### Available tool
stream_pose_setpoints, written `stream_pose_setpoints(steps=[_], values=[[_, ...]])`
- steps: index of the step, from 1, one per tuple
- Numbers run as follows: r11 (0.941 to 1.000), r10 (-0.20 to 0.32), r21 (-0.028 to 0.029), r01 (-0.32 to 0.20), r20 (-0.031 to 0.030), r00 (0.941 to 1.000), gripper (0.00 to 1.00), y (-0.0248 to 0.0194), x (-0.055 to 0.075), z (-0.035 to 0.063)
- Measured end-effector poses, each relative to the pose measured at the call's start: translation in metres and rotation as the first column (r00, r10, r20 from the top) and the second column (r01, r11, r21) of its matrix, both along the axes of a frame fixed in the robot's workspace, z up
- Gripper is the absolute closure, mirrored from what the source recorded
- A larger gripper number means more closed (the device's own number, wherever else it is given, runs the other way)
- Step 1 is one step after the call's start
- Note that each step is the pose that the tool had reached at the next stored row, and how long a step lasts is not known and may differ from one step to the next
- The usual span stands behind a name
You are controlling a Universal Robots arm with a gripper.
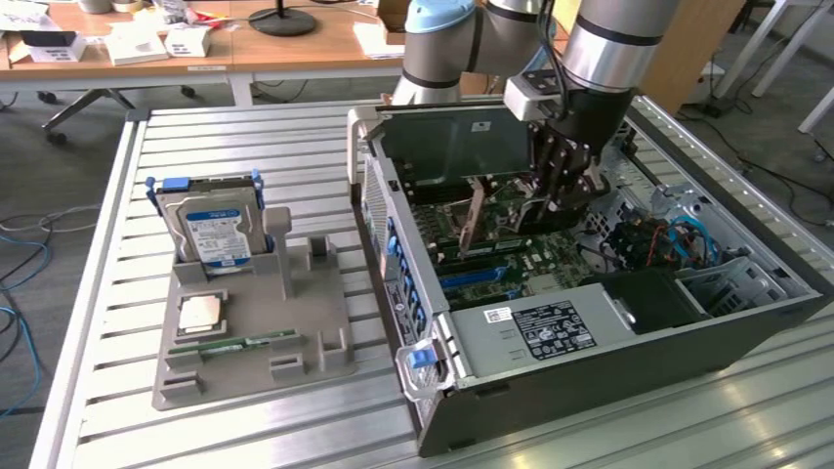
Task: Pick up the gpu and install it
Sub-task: 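Insert the gpu into the slot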
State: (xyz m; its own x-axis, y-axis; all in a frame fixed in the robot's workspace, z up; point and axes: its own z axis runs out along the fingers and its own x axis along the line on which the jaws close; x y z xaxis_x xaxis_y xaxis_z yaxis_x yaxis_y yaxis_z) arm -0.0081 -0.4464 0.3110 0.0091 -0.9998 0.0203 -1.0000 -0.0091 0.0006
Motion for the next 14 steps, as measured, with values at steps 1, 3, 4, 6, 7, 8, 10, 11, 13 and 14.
stream_pose_setpoints(steps=[1,3,4,6,7,8,10,11,13,14], values=[[1.0000,0.000,-0.0003,0.000,-0.0001,1.0000,0.74,0.0000,0.000,-0.0006],[1.0000,0.000,-0.0003,0.000,-0.0001,1.0000,0.74,0.0000,0.000,-0.0025],[1.0000,0.000,-0.0002,0.000,-0.0001,1.0000,0.74,0.0000,0.000,-0.0035],[1.0000,0.000,-0.0003,0.000,-0.0001,1.0000,0.74,0.0000,0.000,-0.0057],[1.0000,0.000,-0.0003,0.000,-0.0001,1.0000,0.74,0.0000,0.000,-0.0068],[1.0000,0.000,-0.0003,0.000,-0.0001,1.0000,0.74,0.0000,0.000,-0.0079],[1.0000,0.000,-0.0002,0.000,-0.0001,1.0000,0.74,0.0000,0.000,-0.0102],[1.0000,0.000,-0.0003,0.000,-0.0001,1.0000,0.74,0.0000,0.000,-0.0112],[1.0000,0.000,-0.0003,0.000,-0.0001,1.0000,0.74,0.0000,0.000,-0.0132],[1.0000,0.000,-0.0003,0.000,-0.0001,1.0000,0.74,0.0000,0.000,-0.0141]])
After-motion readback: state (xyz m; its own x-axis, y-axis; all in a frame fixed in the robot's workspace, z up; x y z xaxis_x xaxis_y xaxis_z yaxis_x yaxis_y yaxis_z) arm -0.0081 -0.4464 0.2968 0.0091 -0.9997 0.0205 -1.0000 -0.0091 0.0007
